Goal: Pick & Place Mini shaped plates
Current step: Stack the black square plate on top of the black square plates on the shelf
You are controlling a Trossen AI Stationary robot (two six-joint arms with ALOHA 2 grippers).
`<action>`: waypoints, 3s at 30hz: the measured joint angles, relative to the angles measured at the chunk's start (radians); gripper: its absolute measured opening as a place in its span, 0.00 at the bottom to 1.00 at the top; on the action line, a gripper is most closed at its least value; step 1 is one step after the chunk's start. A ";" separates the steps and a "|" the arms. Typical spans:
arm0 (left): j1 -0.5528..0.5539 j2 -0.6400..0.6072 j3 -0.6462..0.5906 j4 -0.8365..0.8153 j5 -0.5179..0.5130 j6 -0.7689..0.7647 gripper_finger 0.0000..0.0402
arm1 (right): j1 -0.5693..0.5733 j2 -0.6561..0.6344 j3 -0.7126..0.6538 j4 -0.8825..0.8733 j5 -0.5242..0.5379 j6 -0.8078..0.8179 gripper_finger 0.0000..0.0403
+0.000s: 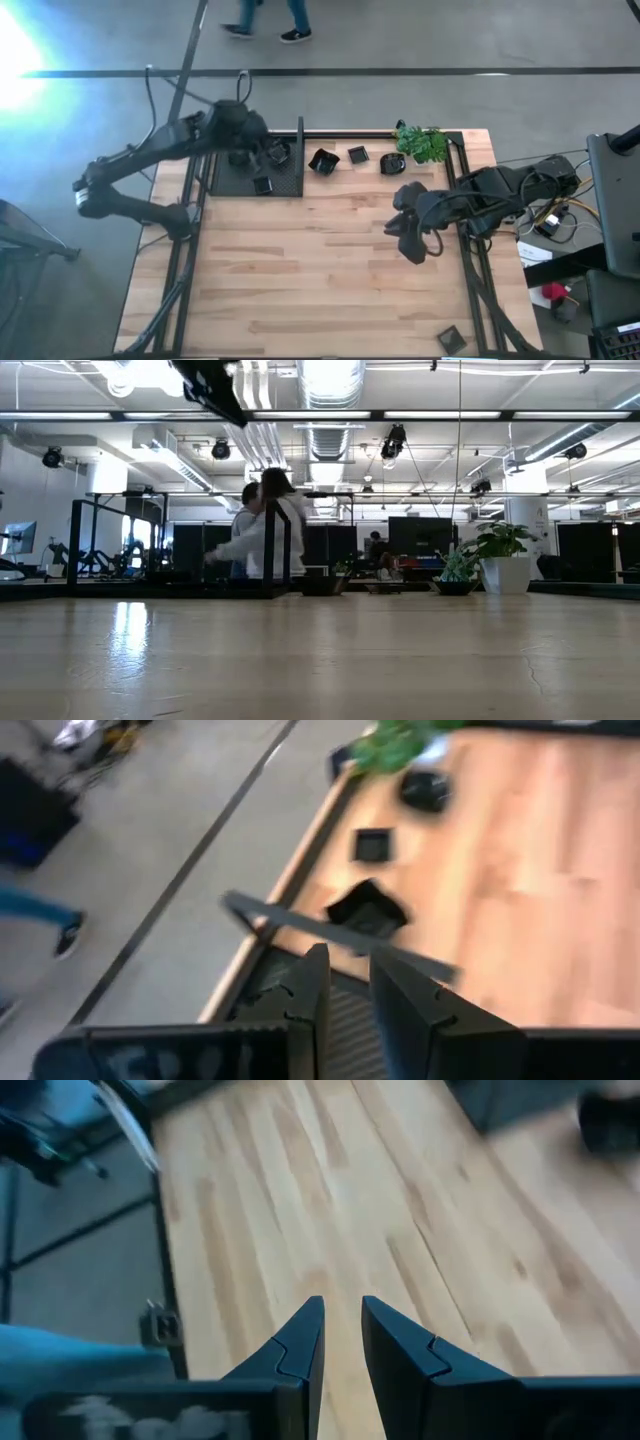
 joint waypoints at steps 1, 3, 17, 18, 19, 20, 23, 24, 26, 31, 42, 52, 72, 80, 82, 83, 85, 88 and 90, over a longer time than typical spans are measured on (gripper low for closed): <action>-0.030 -0.019 -0.010 0.000 0.000 -0.015 0.17 | 0.004 0.000 0.000 -0.032 -0.010 0.024 0.17; -0.091 -0.054 -0.029 -0.001 0.000 -0.052 0.17 | 0.016 0.000 0.000 -0.092 -0.037 0.078 0.17; -0.469 -0.122 -0.101 0.021 -0.091 -0.259 0.17 | 0.272 0.002 -0.065 -0.233 -0.049 0.614 0.17; -0.487 -0.119 -0.101 0.023 -0.108 -0.264 0.17 | 0.295 0.002 -0.077 -0.233 -0.050 0.675 0.17; -0.505 -0.116 -0.101 0.026 -0.123 -0.271 0.17 | 0.321 0.002 -0.090 -0.232 -0.050 0.732 0.17; -0.520 -0.115 -0.101 0.034 -0.136 -0.276 0.17 | 0.347 0.002 -0.103 -0.230 -0.050 0.792 0.17; -0.557 -0.116 -0.101 0.050 -0.147 -0.288 0.17 | 0.418 0.015 -0.138 -0.228 -0.051 0.954 0.17; -0.567 -0.116 -0.101 0.058 -0.147 -0.293 0.17 | 0.441 0.023 -0.148 -0.228 -0.051 1.004 0.17; -0.586 -0.116 -0.101 0.073 -0.148 -0.307 0.17 | 0.479 0.044 -0.160 -0.228 -0.062 1.080 0.17; -0.620 -0.116 -0.101 0.100 -0.147 -0.334 0.17 | 0.540 0.112 -0.183 -0.219 -0.185 1.169 0.17; -0.646 -0.116 -0.101 0.195 -0.147 -0.436 0.17 | 0.579 0.199 -0.232 -0.198 -0.406 1.100 0.17; -0.646 -0.115 -0.100 0.249 -0.147 -0.437 0.17 | 0.592 0.199 -0.353 0.030 -0.432 1.135 0.17; -0.645 -0.115 -0.100 0.251 -0.148 -0.415 0.17 | 0.660 0.200 -0.683 0.444 -0.559 1.327 0.17; -0.645 -0.115 -0.100 0.251 -0.157 -0.423 0.17 | 0.660 0.198 -0.695 0.452 -0.565 1.323 0.17; -0.645 -0.115 -0.100 0.251 -0.158 -0.419 0.17 | 0.660 0.198 -0.695 0.455 -0.566 1.283 0.17; -0.645 -0.115 -0.100 0.251 -0.158 -0.416 0.17 | 0.660 0.198 -0.695 0.457 -0.567 1.261 0.18; -0.645 -0.115 -0.100 0.251 -0.158 -0.414 0.17 | 0.656 0.199 -0.695 0.459 -0.567 1.198 0.20; -0.645 -0.115 -0.100 0.251 -0.158 -0.410 0.17 | 0.652 0.200 -0.691 0.461 -0.563 1.060 0.23; -0.645 -0.115 -0.100 0.251 -0.158 -0.401 0.17 | 0.651 0.200 -0.688 0.464 -0.555 0.978 0.24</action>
